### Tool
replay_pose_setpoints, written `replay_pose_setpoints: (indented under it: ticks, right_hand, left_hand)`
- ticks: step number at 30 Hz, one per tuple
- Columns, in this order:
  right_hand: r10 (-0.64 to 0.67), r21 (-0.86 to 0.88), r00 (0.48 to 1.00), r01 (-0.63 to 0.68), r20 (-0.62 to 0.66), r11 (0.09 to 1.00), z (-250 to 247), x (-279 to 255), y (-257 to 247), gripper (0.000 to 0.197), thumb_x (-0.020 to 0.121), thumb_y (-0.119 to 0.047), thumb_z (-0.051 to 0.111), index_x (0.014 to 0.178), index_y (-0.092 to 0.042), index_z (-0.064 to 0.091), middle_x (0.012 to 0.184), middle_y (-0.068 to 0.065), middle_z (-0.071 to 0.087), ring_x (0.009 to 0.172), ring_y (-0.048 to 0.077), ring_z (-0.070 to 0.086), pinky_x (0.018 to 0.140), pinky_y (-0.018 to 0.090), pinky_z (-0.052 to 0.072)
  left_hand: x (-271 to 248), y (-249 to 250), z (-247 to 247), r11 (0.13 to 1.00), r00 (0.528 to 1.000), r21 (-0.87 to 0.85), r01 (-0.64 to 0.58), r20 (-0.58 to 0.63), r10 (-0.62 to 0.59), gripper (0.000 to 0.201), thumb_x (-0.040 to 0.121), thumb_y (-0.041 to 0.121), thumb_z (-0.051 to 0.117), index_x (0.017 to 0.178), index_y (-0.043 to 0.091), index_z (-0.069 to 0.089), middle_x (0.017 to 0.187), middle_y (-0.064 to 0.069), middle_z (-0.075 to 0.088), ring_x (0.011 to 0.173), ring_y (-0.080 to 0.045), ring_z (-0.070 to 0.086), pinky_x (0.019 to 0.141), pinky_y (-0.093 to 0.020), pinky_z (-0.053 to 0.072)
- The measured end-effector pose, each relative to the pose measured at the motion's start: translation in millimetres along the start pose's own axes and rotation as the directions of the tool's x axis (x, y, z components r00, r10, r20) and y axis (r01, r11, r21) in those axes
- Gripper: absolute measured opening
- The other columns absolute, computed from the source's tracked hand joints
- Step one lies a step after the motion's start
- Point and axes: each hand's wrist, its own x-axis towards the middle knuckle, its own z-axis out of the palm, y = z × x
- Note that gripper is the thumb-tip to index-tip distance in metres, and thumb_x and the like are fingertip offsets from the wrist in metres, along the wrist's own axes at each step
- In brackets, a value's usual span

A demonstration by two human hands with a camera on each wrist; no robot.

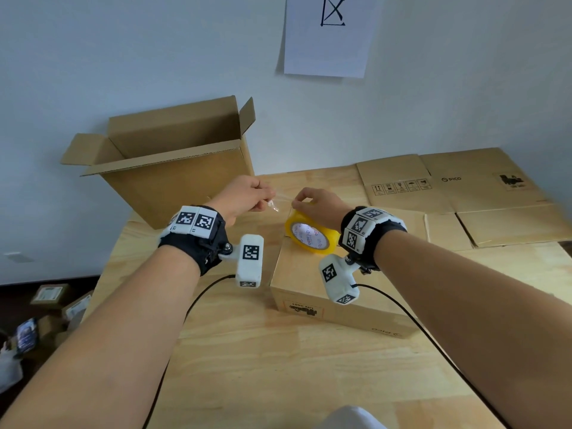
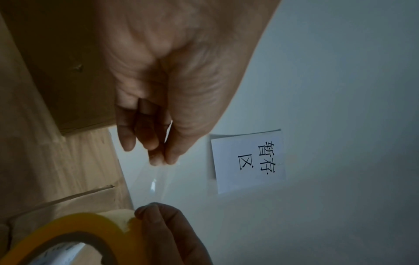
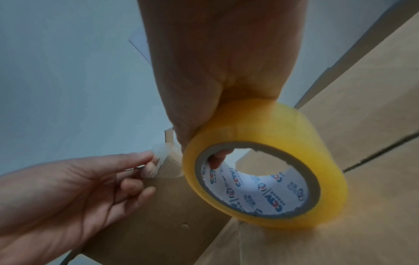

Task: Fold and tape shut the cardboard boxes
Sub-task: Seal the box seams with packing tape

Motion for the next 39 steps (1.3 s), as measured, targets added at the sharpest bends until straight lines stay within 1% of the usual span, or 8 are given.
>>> replay_pose_setpoints:
  ticks: [5, 10, 16, 20, 24, 29, 36, 39]
  right_hand:
    - [-0.024, 0.029, 0.997, 0.026, -0.072, 0.999, 6.0, -1.3, 1.7, 0.024, 0.095, -0.035, 0.05, 0.104, -0.017, 0.063, 0.09, -0.002, 0.054, 0.071, 0.017, 0.051, 0.058, 0.025, 0.039]
    - [-0.012, 0.061, 0.994, 0.018, -0.108, 0.998, 7.8, -4.7, 7.3, 0.022, 0.094, -0.036, 0.05, 0.1, -0.019, 0.063, 0.082, 0.001, 0.059, 0.065, 0.016, 0.05, 0.053, 0.023, 0.037]
    - [-0.015, 0.046, 0.993, 0.02, -0.113, 0.999, 10.2, -4.1, 6.1, 0.021, 0.093, -0.039, 0.05, 0.096, -0.023, 0.063, 0.081, 0.003, 0.061, 0.068, 0.019, 0.052, 0.056, 0.025, 0.038]
    - [-0.01, 0.08, 0.991, 0.021, -0.132, 0.997, 8.6, -6.6, 8.2, 0.018, 0.093, -0.037, 0.051, 0.093, -0.023, 0.062, 0.085, 0.004, 0.062, 0.073, 0.018, 0.052, 0.057, 0.025, 0.039]
    - [-0.021, 0.123, 0.99, 0.038, -0.137, 0.992, 7.5, -10.1, 12.8, 0.018, 0.093, -0.035, 0.051, 0.092, -0.021, 0.062, 0.095, 0.013, 0.065, 0.078, 0.019, 0.052, 0.063, 0.027, 0.039]
    - [-0.025, 0.087, 0.991, 0.037, -0.134, 0.996, 7.7, -7.9, 15.7, 0.016, 0.093, -0.038, 0.05, 0.089, -0.025, 0.06, 0.088, 0.005, 0.064, 0.077, 0.018, 0.053, 0.069, 0.029, 0.044]
    - [-0.04, 0.11, 0.994, 0.051, -0.106, 0.993, -3.2, -11.2, 17.1, 0.014, 0.093, -0.034, 0.052, 0.09, -0.023, 0.06, 0.071, -0.004, 0.05, 0.063, 0.011, 0.044, 0.052, 0.019, 0.036]
    - [-0.056, 0.035, 0.997, 0.058, -0.057, 0.998, -12.5, -12.1, 19.8, 0.012, 0.092, -0.033, 0.055, 0.088, -0.023, 0.06, 0.071, -0.005, 0.051, 0.068, 0.015, 0.047, 0.055, 0.021, 0.037]
  left_hand:
    - [2.1, -5.2, 8.4, 0.999, 0.995, -0.009, -0.052, -0.087, 0.051, 0.014, 0.096, 0.018, 0.054, 0.098, 0.009, 0.064, 0.084, 0.001, 0.061, 0.064, -0.007, 0.051, 0.053, -0.007, 0.046]
    - [0.4, -44.7, 16.1, 0.936, 0.941, -0.351, 0.025, -0.307, -0.14, 0.022, 0.097, 0.019, 0.051, 0.119, 0.016, 0.058, 0.1, 0.004, 0.065, 0.087, -0.011, 0.064, 0.084, -0.025, 0.053]
    - [-0.7, -94.7, 69.2, 0.847, 0.95, -0.445, 0.292, 0.031, -0.311, 0.015, 0.095, 0.016, 0.058, 0.098, 0.003, 0.066, 0.09, -0.009, 0.062, 0.089, -0.021, 0.057, 0.082, -0.027, 0.047]
    - [4.2, -98.0, 88.8, 0.826, 0.955, -0.515, 0.232, -0.04, -0.293, 0.022, 0.095, 0.015, 0.057, 0.114, 0.01, 0.068, 0.093, -0.007, 0.068, 0.085, -0.019, 0.061, 0.078, -0.028, 0.05]
    - [5.6, -107.8, 99.6, 0.831, 0.957, -0.524, 0.189, -0.093, -0.276, 0.025, 0.092, 0.018, 0.061, 0.115, 0.014, 0.069, 0.111, -0.002, 0.07, 0.105, -0.018, 0.064, 0.099, -0.039, 0.048]
    - [2.5, -105.3, 109.8, 0.888, 0.936, -0.442, 0.125, -0.245, -0.254, 0.023, 0.09, 0.018, 0.063, 0.112, 0.016, 0.071, 0.112, 0.0, 0.07, 0.107, -0.016, 0.063, 0.099, -0.037, 0.048]
    - [2.0, -103.8, 114.0, 0.912, 0.921, -0.403, 0.075, -0.323, -0.219, 0.023, 0.091, 0.013, 0.061, 0.111, 0.015, 0.071, 0.112, -0.001, 0.07, 0.104, -0.015, 0.064, 0.097, -0.033, 0.049]
    - [2.4, -104.1, 114.6, 0.919, 0.915, -0.385, 0.082, -0.338, -0.223, 0.025, 0.091, 0.014, 0.061, 0.113, 0.015, 0.07, 0.115, -0.001, 0.069, 0.107, -0.017, 0.062, 0.098, -0.032, 0.047]
